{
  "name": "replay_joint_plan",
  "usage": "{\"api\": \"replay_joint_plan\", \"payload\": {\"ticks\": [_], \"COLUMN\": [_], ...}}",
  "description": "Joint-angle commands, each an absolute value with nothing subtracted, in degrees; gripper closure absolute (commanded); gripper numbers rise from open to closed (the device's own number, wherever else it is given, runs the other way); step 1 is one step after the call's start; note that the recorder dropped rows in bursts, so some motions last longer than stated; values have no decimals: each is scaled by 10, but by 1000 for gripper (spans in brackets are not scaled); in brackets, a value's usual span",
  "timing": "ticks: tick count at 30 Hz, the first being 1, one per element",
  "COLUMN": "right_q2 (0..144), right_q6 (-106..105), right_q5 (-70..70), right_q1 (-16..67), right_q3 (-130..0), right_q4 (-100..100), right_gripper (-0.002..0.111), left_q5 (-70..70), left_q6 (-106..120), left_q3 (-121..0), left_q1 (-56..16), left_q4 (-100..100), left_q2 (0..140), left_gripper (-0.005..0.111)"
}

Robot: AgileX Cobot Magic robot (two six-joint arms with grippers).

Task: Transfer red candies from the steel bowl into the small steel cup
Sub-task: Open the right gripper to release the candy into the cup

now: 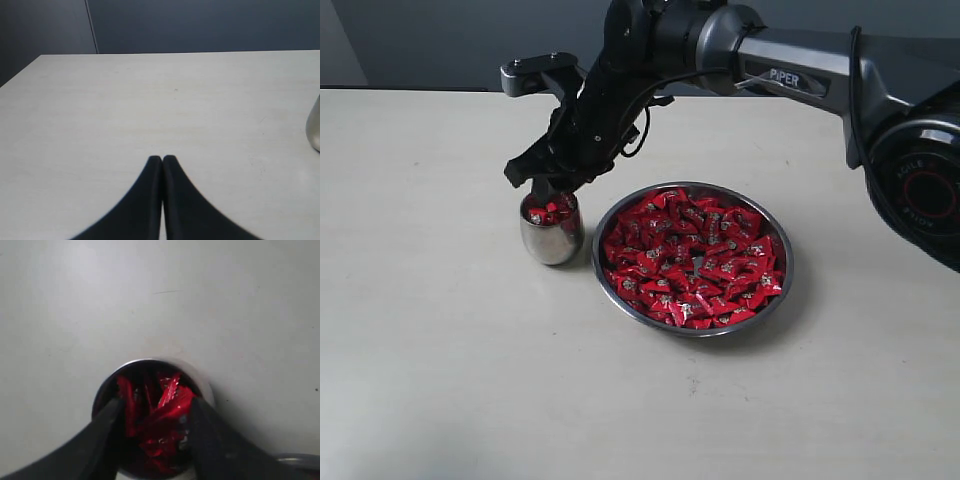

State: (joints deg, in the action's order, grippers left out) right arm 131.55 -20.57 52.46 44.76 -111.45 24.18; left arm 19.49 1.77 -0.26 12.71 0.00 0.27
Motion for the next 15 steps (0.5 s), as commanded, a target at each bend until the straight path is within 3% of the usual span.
{"api": "replay_joint_plan", "payload": {"ticks": [1, 15], "right_q2": [1314, 1291], "right_q6": [-209, -209], "right_q5": [525, 514], "right_q1": [446, 446], "right_q3": [-1117, -1117], "right_q4": [241, 254], "right_gripper": [69, 69], "left_q5": [189, 189], "left_q6": [17, 17], "left_q3": [0, 0], "left_q1": [124, 124], "left_q4": [-3, -3], "left_q2": [0, 0], "left_gripper": [106, 106]}}
